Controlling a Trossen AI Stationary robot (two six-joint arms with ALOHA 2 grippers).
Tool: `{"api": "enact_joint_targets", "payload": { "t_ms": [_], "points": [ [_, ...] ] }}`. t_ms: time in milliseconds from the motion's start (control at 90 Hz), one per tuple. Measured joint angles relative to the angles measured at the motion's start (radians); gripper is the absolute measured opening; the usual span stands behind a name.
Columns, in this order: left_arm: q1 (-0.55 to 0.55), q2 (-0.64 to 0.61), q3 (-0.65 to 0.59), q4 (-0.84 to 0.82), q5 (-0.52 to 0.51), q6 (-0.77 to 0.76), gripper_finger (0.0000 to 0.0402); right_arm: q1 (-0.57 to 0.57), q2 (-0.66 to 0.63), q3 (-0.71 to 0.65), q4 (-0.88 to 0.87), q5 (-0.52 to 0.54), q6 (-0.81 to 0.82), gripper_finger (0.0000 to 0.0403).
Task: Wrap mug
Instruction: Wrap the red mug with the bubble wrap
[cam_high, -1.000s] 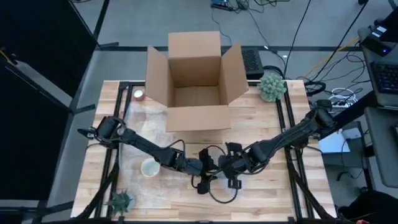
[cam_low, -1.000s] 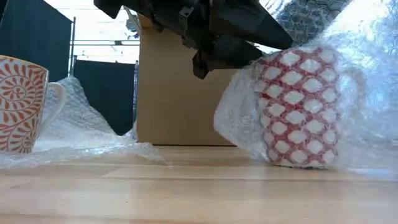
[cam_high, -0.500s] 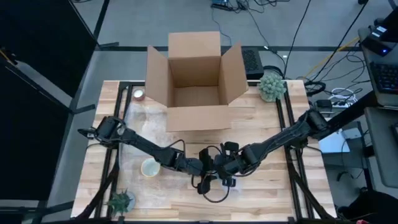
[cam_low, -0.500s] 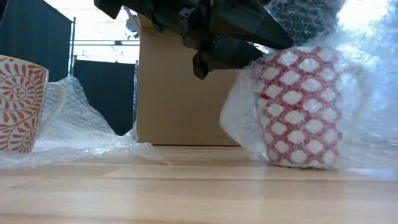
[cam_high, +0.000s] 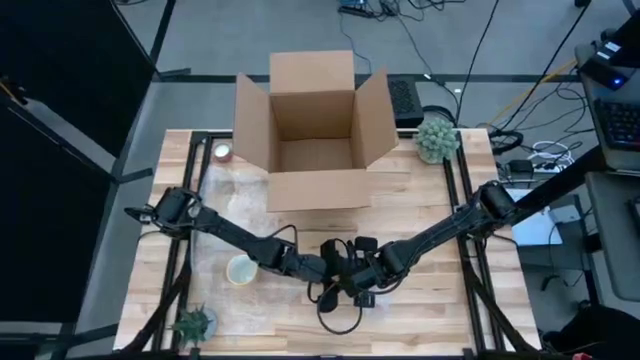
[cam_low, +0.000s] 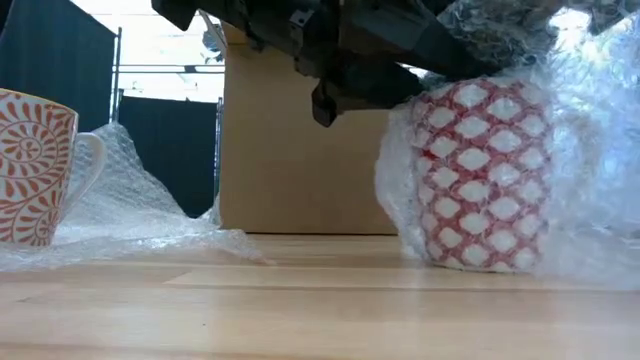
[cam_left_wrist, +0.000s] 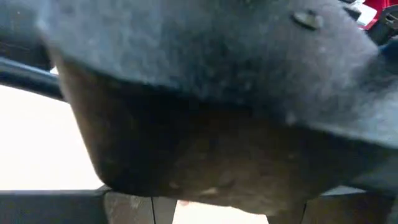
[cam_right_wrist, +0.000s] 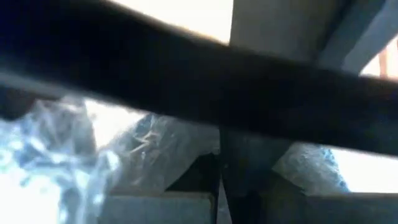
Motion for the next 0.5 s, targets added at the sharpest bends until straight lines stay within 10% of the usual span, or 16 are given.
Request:
{"api": "enact_joint_targets", "payload": {
  "t_ms": [500],
  "points": [
    [0.000, -0.001, 0.000, -0.008, 0.000, 0.002, 0.0170, 0.101, -0.299, -0.006, -0.153, 0.066, 0.117, 0.0000]
  ]
}}
